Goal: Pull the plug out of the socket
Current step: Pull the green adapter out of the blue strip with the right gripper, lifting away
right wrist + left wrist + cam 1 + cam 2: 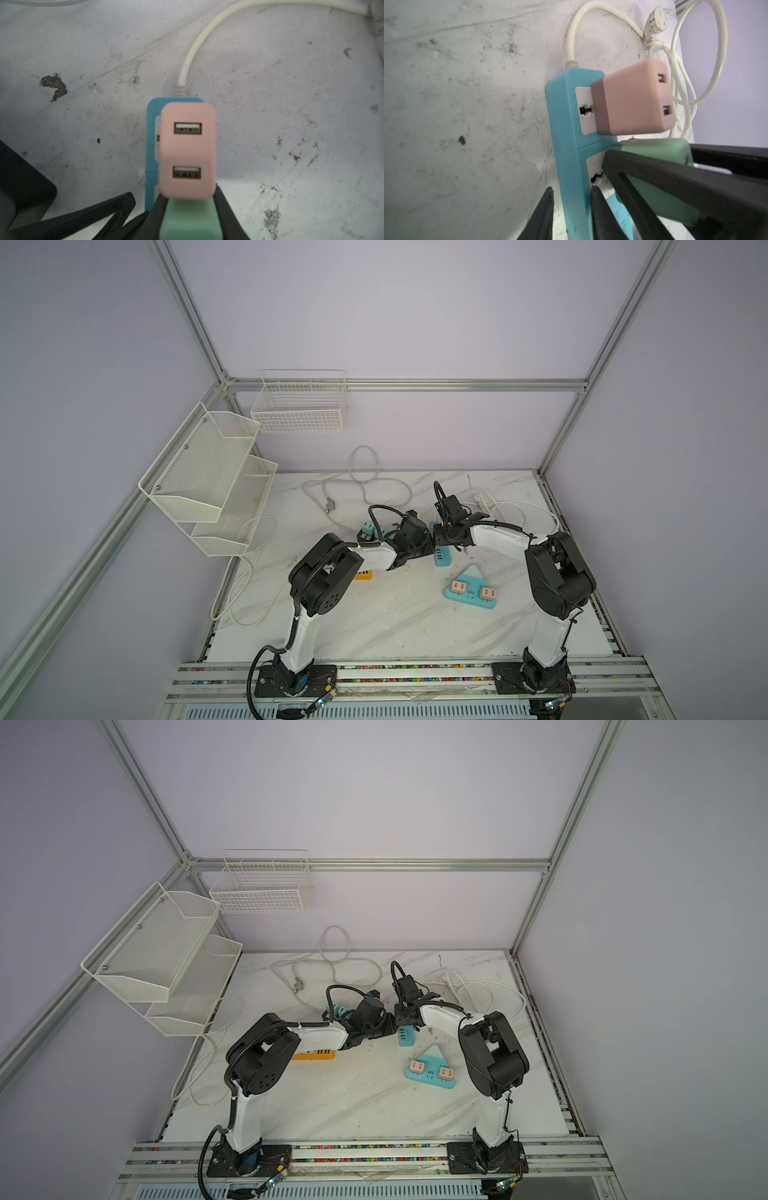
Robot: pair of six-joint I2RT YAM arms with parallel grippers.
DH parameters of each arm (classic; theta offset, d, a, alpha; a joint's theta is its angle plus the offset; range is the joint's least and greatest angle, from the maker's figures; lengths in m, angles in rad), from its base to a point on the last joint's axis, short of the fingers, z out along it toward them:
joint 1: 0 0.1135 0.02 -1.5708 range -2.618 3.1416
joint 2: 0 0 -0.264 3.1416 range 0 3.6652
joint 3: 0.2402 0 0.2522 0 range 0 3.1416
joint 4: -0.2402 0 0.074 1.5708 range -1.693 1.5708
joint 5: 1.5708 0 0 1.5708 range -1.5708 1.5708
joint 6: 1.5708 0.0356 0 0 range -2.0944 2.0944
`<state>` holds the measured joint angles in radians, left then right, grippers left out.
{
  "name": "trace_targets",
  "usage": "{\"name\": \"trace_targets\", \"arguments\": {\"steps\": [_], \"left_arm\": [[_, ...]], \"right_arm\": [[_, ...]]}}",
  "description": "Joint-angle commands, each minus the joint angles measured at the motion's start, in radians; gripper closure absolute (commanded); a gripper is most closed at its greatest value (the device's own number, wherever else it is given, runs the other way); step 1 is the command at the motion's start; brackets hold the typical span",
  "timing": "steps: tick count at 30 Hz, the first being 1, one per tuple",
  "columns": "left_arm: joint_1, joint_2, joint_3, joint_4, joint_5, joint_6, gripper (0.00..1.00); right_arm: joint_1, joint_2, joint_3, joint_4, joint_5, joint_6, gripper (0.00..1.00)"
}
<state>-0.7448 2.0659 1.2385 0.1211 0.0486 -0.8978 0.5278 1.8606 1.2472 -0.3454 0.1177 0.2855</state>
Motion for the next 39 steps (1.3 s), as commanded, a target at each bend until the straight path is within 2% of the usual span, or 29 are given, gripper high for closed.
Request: {"name": "trace_targets", "arguments": {"steps": [1, 9, 18, 29, 34, 39], "left_arm": [[-0.026, 0.039, 0.042, -0.151, -0.041, 0.024, 0.71], [-0.026, 0.022, 0.089, -0.140, -0.021, 0.051, 0.70], [-0.025, -0.043, 0.136, -0.149, -0.046, 0.098, 0.67], [-0.024, -0.196, 0.036, -0.103, -0.070, 0.126, 0.61], [-0.025, -0.264, -0.026, -0.103, -0.076, 0.122, 0.59], [-0.025, -0.305, -0.080, -0.093, -0.065, 0.101, 0.58]], "right_arm": [[0.031, -0.010, 0.061, -0.012, 0.024, 0.013, 0.80], [0.026, -0.094, 0.029, -0.013, 0.048, 0.010, 0.80], [-0.022, -0.204, -0.026, 0.004, 0.009, 0.017, 0.80], [-0.220, -0.388, -0.251, 0.210, -0.242, 0.116, 0.80], [-0.257, -0.432, -0.352, 0.341, -0.300, 0.193, 0.80], [-0.273, -0.413, -0.420, 0.448, -0.342, 0.265, 0.80]]}}
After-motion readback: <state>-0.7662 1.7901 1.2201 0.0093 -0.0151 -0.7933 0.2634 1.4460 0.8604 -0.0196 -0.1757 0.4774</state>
